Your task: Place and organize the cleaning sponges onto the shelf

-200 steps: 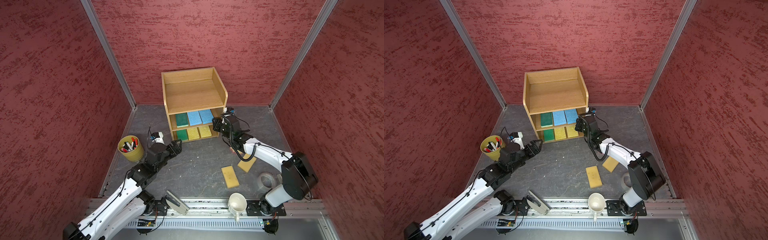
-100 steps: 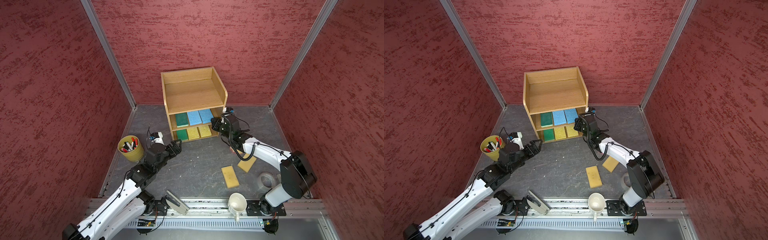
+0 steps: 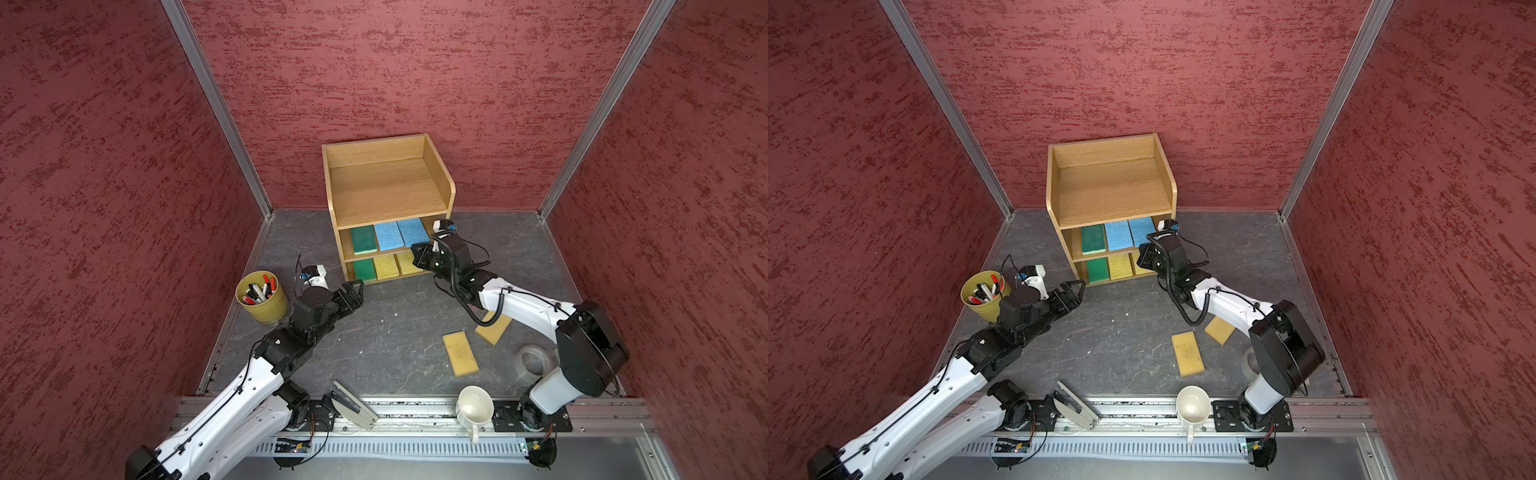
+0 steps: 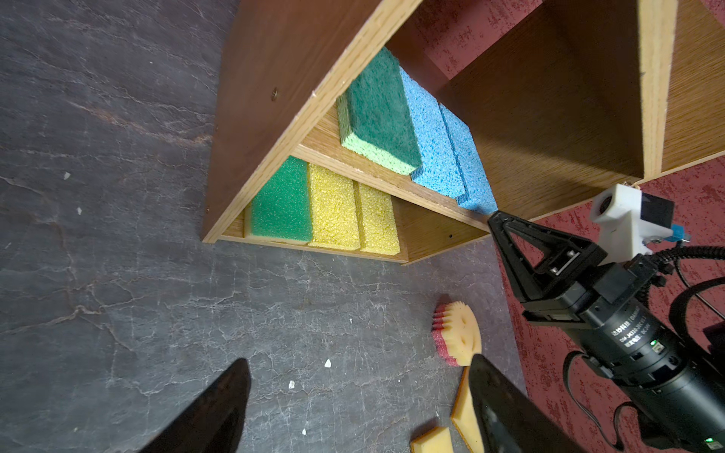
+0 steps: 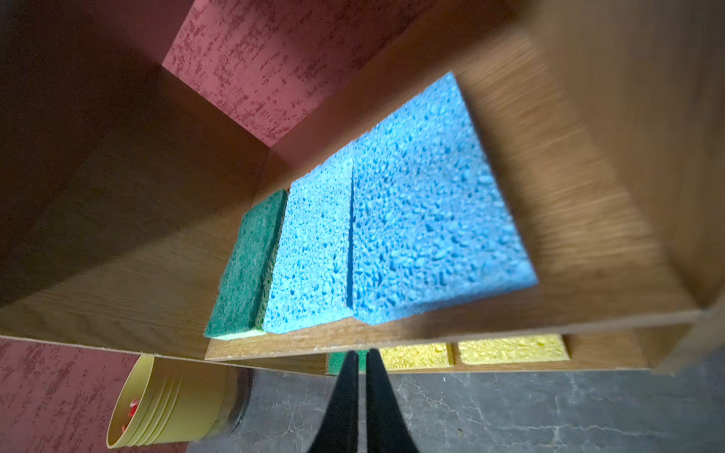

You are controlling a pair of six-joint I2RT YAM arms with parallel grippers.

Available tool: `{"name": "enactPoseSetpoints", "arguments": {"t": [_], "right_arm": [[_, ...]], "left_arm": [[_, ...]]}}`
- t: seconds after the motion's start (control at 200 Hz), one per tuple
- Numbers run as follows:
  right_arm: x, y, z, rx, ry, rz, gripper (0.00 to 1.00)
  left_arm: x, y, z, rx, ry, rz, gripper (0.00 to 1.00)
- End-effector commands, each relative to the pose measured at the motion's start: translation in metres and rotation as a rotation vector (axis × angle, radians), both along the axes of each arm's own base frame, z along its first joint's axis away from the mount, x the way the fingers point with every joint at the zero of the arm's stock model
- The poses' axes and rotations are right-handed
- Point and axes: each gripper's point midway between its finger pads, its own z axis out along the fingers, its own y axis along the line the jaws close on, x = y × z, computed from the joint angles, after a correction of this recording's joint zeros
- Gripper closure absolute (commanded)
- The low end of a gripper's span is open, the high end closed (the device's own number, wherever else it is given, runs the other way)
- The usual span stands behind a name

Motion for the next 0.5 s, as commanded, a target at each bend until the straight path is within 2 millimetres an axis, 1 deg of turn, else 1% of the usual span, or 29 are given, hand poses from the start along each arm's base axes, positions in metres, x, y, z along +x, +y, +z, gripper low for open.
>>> {"name": "enactPoseSetpoints", "arguments": {"t": [0.0, 0.2, 0.496], "right_arm": [[0.001, 0.007, 0.001, 0.027, 0.004, 0.016, 0.94], [0.002, 0.008, -0.004, 0.019, 0.014, 0.012, 0.94], [0.01, 0.013, -0.003, 0.012, 0.004, 0.012, 0.94]], "left_arm": [[-0.001, 0.003, -0.002, 0.011, 0.002, 0.006, 0.13], [0.0, 0.003, -0.002, 0.012, 0.001, 0.006, 0.13], [0.0, 0.004, -0.003, 0.015, 0.001, 0.01, 0.13]]}}
